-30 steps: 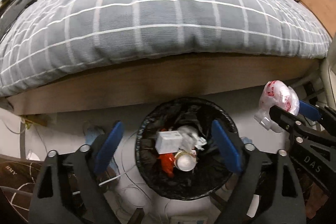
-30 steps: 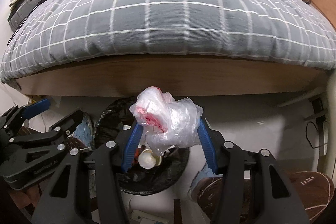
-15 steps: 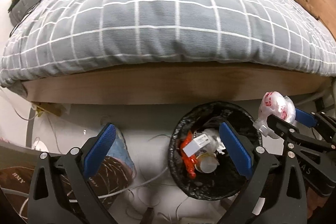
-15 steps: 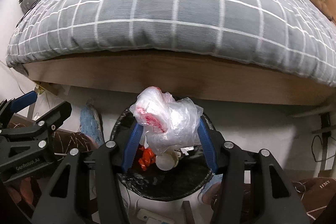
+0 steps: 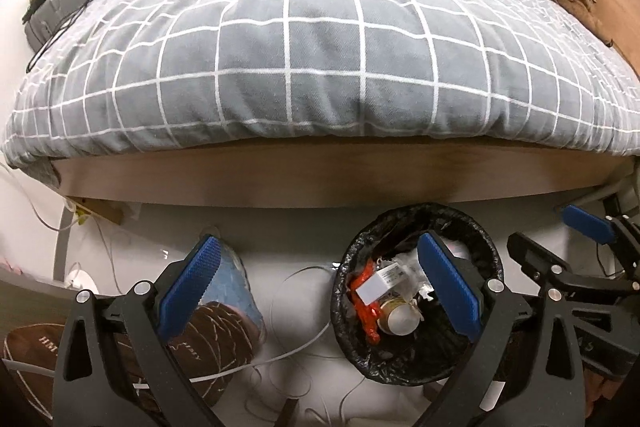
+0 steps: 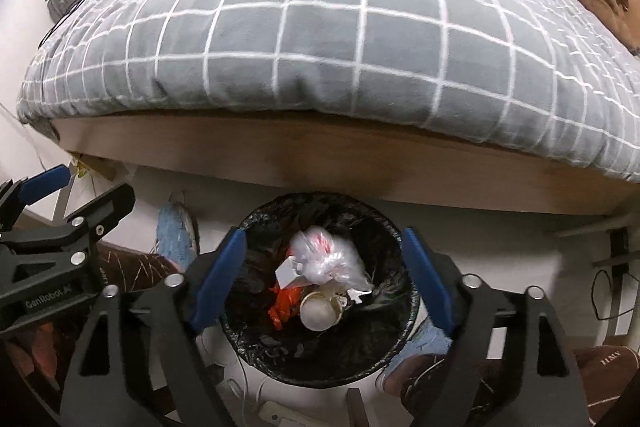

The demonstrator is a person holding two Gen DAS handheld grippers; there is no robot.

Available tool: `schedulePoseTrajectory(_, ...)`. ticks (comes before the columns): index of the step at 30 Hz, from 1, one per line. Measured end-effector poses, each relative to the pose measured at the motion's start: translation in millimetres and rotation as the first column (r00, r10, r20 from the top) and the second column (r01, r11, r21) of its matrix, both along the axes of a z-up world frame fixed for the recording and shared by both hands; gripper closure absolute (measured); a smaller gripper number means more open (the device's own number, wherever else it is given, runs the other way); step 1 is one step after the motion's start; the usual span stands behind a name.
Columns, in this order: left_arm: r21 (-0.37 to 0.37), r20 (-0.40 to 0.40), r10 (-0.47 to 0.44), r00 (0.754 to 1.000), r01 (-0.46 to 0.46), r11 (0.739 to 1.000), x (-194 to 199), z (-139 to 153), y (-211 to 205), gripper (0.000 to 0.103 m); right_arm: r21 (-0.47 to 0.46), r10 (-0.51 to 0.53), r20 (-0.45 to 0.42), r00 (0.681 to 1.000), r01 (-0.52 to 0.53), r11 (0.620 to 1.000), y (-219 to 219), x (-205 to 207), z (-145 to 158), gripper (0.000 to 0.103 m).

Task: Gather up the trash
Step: 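Open the left tool over the bin while the right tool releases the clear bag, then withdraw both tools from the bin back toward the bed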

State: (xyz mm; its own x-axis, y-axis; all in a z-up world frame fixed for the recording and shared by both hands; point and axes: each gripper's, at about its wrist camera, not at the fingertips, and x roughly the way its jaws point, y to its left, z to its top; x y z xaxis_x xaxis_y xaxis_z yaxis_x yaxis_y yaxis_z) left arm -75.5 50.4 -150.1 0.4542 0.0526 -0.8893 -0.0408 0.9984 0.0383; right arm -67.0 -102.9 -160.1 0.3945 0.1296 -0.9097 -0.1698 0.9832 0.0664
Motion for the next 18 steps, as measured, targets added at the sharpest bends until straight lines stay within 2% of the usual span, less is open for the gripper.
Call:
schedulePoseTrajectory(4, -0.007, 0.019, -0.012, 1.0, 0.012, 1.0, -0.1, 8.2, -7.4, 0.006, -0.014, -0.038, 0.042, 0.998, 0.038, 0.999, -12.3, 3.1, 13.2, 0.009)
schedulePoseTrajectory(13, -0.029, 0.064, -0.051, 0.997, 0.053, 0.998, 1.8, 38.8, -29.4, 0.006, -0.026, -0.124, 0.118, 0.985, 0.128, 0.991, -51.3, 6.2, 49.6, 0.008)
schedulePoseTrajectory(18, -0.029, 0.093, -0.074, 0.993, 0.077, 0.997, 7.3, 57.4, -43.5, 0.006, -0.026, -0.131, 0.165, 0.978, 0.137, 0.99, -64.5, 6.4, 70.1, 0.008)
